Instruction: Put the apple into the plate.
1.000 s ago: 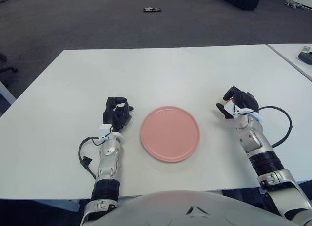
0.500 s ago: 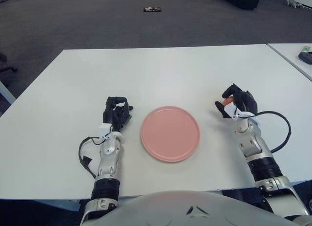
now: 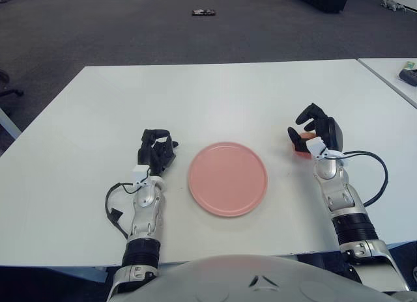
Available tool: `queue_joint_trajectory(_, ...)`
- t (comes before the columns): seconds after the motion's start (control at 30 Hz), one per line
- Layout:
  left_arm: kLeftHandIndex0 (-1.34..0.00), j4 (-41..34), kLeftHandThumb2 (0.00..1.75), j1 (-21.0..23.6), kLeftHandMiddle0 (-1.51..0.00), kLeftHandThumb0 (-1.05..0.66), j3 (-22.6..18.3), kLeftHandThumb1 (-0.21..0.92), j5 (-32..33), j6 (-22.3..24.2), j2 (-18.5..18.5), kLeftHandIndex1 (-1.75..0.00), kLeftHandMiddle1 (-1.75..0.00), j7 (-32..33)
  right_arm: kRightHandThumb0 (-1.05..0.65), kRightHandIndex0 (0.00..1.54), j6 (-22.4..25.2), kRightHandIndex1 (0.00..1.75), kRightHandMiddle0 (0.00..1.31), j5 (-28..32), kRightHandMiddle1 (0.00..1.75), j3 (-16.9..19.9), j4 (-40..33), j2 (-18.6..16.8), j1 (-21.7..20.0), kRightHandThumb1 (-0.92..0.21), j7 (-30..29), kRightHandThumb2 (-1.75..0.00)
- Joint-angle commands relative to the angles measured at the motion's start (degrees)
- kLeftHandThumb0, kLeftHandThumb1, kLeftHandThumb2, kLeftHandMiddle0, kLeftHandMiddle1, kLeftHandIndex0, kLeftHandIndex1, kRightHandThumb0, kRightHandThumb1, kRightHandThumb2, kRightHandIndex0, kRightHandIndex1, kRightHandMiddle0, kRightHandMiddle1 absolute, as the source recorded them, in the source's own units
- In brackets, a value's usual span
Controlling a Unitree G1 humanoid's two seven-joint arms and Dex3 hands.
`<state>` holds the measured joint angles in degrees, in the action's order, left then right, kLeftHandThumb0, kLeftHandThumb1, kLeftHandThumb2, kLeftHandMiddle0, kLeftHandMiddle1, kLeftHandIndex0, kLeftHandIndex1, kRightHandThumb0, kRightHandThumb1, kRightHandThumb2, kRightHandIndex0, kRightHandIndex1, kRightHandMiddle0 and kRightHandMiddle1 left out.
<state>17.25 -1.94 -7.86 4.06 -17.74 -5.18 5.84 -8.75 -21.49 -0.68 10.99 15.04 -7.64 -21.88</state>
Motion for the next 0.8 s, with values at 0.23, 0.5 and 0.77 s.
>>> queue_joint_trajectory(0.23,-0.24,1.8,0.64,-1.4,-0.53,-0.36,-0.1,0.84,-0.1,2.4,-0.6,-1.75,-1.4,0.9,-0.5,1.2,-9.8,1.75,0.67,4.8,1.75,1.4,1.2,-2.6,0.1,-0.24,0.8,-1.41)
queue_joint_trajectory(0.5,-0.25,1.8,0.65,-1.2,-0.53,-0.36,-0.2,0.83,0.2,2.9,-0.7,-1.75,-1.39,0.8,-0.5,1.19,-14.0,1.75,0.67,2.6,1.75,-1.7,-0.3,-4.0,0.3,-0.25,2.2,-1.4)
queue_joint_trajectory(0.77,-0.24,1.9,0.65,-1.1,-0.53,-0.36,-0.2,0.84,-0.1,3.3,-0.5,-1.75,-1.39,0.9,-0.52,1.2,-17.0,1.75,0.7,2.2,1.75,-4.9,-2.2,-3.4,1.1,-0.21,7.1,-1.45)
